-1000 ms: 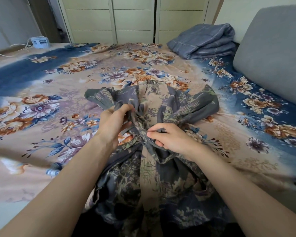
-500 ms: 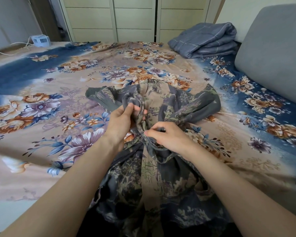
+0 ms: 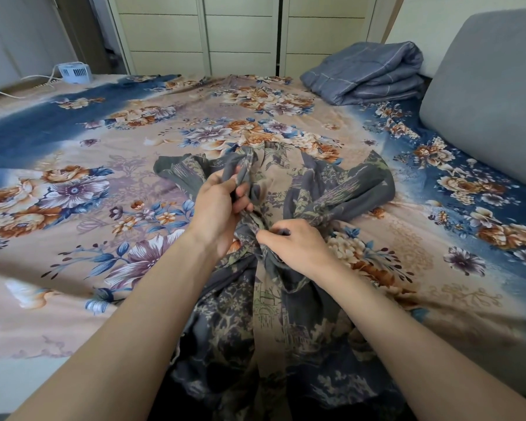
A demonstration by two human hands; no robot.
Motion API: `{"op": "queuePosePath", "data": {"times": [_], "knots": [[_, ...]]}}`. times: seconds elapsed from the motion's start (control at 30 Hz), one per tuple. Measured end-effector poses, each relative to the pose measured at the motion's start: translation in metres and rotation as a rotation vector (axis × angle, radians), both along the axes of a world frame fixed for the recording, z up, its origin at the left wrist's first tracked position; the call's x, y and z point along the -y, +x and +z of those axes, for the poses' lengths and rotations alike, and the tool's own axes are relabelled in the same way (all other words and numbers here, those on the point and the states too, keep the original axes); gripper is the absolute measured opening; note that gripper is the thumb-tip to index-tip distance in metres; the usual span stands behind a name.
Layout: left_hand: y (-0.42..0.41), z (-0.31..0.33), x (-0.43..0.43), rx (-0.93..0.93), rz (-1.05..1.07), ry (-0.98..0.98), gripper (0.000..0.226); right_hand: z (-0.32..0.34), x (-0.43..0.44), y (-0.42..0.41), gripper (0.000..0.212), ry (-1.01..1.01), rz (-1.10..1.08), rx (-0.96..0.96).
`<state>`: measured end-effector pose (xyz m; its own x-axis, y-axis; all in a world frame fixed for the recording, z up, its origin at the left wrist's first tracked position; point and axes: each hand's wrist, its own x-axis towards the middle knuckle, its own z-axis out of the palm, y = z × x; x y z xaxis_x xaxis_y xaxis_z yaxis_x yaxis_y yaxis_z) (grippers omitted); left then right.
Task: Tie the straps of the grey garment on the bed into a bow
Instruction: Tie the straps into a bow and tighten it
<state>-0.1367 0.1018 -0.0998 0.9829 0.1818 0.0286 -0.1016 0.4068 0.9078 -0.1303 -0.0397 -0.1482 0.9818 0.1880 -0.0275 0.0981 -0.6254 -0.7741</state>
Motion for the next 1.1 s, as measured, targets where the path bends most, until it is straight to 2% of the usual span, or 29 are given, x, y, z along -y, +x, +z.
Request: {"op": "queuePosePath", "data": {"times": [0.33,0.5,0.67,0.87,1.1], "knots": [[0.01,-0.001,-0.013,-0.005,0.093,-0.059,0.034,-0.005,0.004,0.0,0.05,0.107,0.06,-0.04],[0.014,-0.006,-0.018,-0.028,0.08,-0.201,0.026,-0.003,0.007,0.001,0.046,0.103,0.057,-0.059],[0.016,-0.008,-0.021,-0.067,0.061,-0.207,0.02,-0.003,0.007,-0.001,0.044,0.095,0.066,-0.081],[0.015,-0.01,-0.028,-0.084,0.075,-0.169,0.033,-0.005,0.006,-0.002,0.043,0.061,0.057,-0.091],[0.015,-0.004,-0.028,-0.07,0.028,-0.243,0.04,-0.005,0.004,-0.006,0.038,0.043,0.067,-0.057]]}}
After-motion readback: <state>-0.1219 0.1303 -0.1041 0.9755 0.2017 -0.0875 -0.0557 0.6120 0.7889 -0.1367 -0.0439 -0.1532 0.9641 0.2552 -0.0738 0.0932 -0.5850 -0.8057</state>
